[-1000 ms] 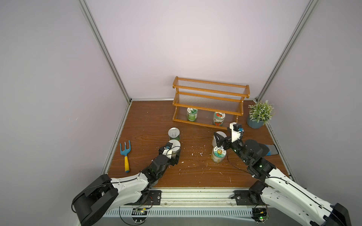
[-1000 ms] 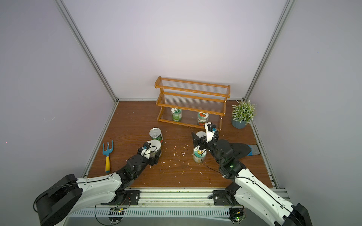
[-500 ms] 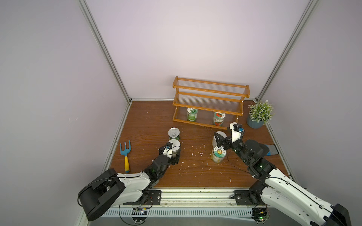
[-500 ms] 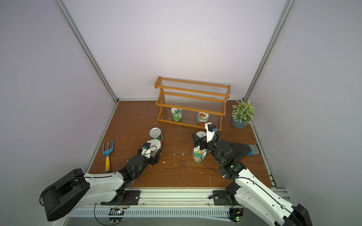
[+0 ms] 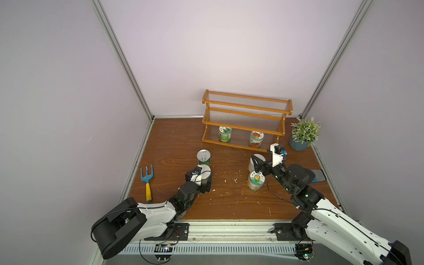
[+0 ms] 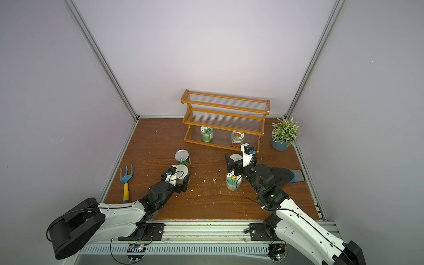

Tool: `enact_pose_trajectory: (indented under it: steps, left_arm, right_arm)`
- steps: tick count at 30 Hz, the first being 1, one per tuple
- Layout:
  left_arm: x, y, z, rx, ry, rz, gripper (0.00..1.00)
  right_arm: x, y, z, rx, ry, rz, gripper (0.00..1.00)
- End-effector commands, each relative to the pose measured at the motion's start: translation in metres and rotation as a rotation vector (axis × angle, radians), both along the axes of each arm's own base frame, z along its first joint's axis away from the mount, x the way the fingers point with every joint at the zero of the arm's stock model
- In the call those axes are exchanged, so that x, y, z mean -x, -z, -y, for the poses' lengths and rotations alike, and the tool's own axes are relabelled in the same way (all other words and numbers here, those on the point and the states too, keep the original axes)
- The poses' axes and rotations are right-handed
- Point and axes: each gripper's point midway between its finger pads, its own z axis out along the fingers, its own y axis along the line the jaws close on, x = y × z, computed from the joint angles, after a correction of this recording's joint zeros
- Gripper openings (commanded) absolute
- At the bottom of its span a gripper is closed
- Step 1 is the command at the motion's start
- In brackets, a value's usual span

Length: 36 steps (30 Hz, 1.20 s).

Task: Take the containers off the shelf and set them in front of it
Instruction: Place the container at the center of the board.

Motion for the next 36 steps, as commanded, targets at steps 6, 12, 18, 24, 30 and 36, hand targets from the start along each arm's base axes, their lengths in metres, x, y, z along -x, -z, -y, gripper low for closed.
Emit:
enact_pose_trajectory:
  steps: [6,12,18,24,30,36]
  left_arm:
    - [-0.002,-0.010,0.002,0.027,0.006,0.014,1.00]
    - [0.001,-0.025,0.000,0.030,0.007,0.023,1.00]
    - [0.006,-0.049,-0.003,0.054,0.015,0.053,1.00]
    - [0.007,-0.066,0.006,0.063,0.045,0.042,0.99]
    - [-0.010,-0.112,0.018,0.042,0.031,0.085,1.00]
    - [-0.034,-0.144,0.037,0.068,0.064,0.064,1.00]
  right_arm:
    - [0.000,-0.007,0.003,-0.017,0.008,0.029,0.99]
    - [-0.009,0.002,0.007,-0.005,0.061,-0.024,0.99]
    - [-0.027,0.006,0.023,0.013,0.167,-0.068,0.99]
    - [-0.058,0.009,0.043,0.043,0.266,-0.136,0.99]
    - [-0.086,0.014,0.046,0.077,0.286,-0.190,0.99]
    - [-0.105,0.025,0.048,0.091,0.315,-0.232,0.99]
